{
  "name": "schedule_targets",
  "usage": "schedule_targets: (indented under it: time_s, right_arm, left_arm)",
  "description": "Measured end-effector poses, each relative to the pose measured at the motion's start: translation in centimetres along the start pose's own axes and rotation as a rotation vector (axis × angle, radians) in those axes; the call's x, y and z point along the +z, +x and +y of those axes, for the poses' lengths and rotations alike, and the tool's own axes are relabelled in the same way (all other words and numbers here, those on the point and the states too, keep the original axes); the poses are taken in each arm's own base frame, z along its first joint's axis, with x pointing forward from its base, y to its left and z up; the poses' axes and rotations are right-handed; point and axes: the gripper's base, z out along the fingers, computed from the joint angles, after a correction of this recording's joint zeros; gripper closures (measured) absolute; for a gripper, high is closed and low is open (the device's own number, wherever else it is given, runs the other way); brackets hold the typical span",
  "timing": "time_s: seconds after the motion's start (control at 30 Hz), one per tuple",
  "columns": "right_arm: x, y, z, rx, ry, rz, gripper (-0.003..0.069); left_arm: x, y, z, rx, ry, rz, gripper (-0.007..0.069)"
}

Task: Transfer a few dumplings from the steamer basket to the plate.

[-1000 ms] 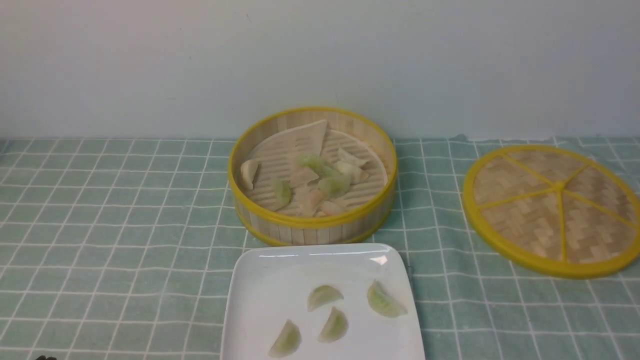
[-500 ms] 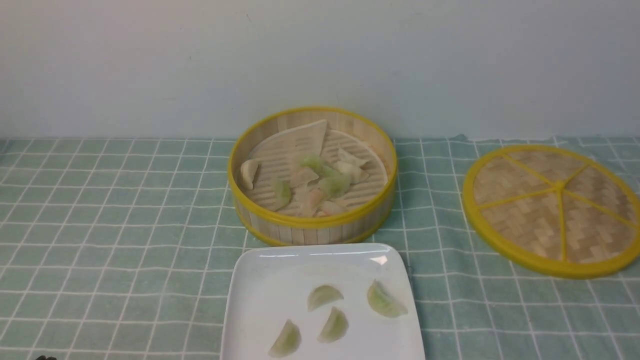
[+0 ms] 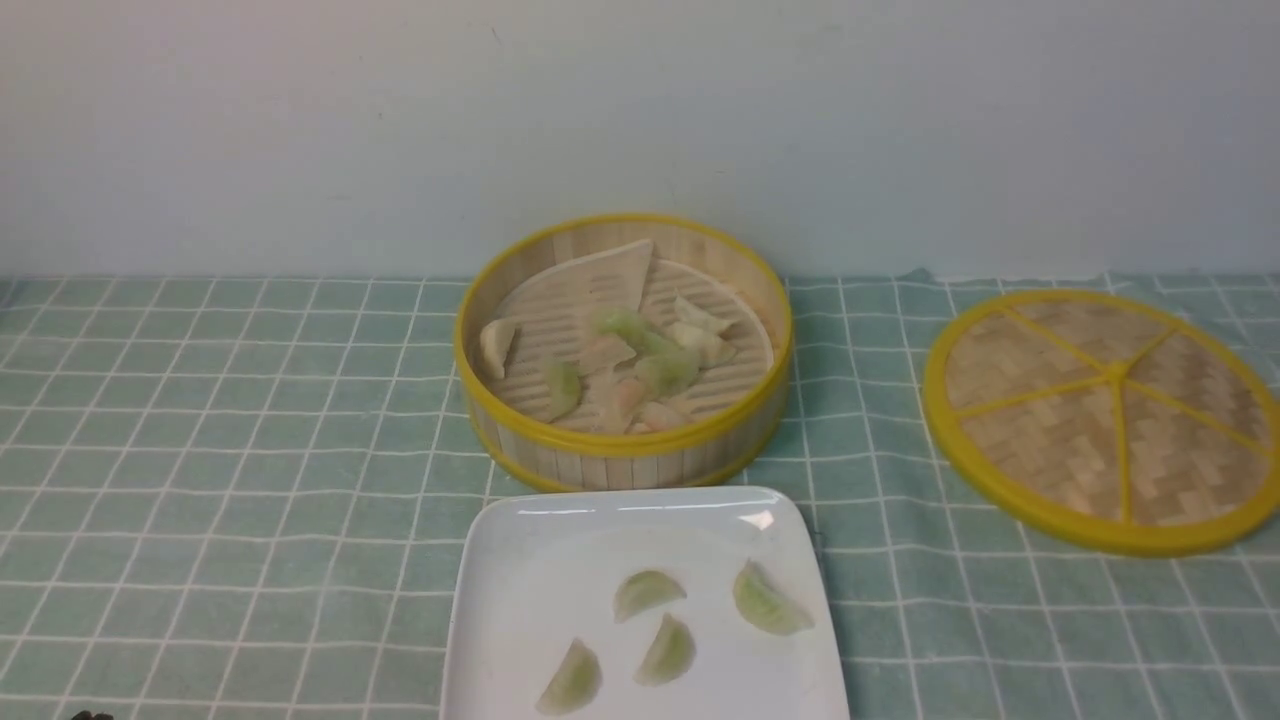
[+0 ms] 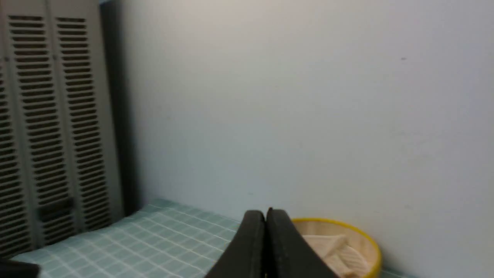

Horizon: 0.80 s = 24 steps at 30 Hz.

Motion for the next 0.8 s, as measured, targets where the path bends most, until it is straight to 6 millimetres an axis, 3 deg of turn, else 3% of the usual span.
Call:
schedule_targets:
  time_s: [0.17,0.3,0.37,0.8]
  right_arm:
    - [1.0,4.1,-1.2,-0.029,0.255,0.096,0.0673]
    - [1.1,10.8,-3.4,-0.026,0.5,0.28,0.0673]
    - [0.7,13.2,-4.0,-0.001,0.566,0.361,0.0673]
    - [0.7,13.1,-4.1,-0.012,0.583,0.342,0.0673]
  left_arm:
    - [0.0,0.0,0.0,0.0,0.0,0.0,0.0631]
    - [0.0,0.0,0.0,0.0,0.0,0.0,0.0631]
    - [0.0,0.0,0.0,0.0,0.0,0.001,0.0631]
    - [0.0,0.0,0.0,0.0,0.0,0.001,0.0631]
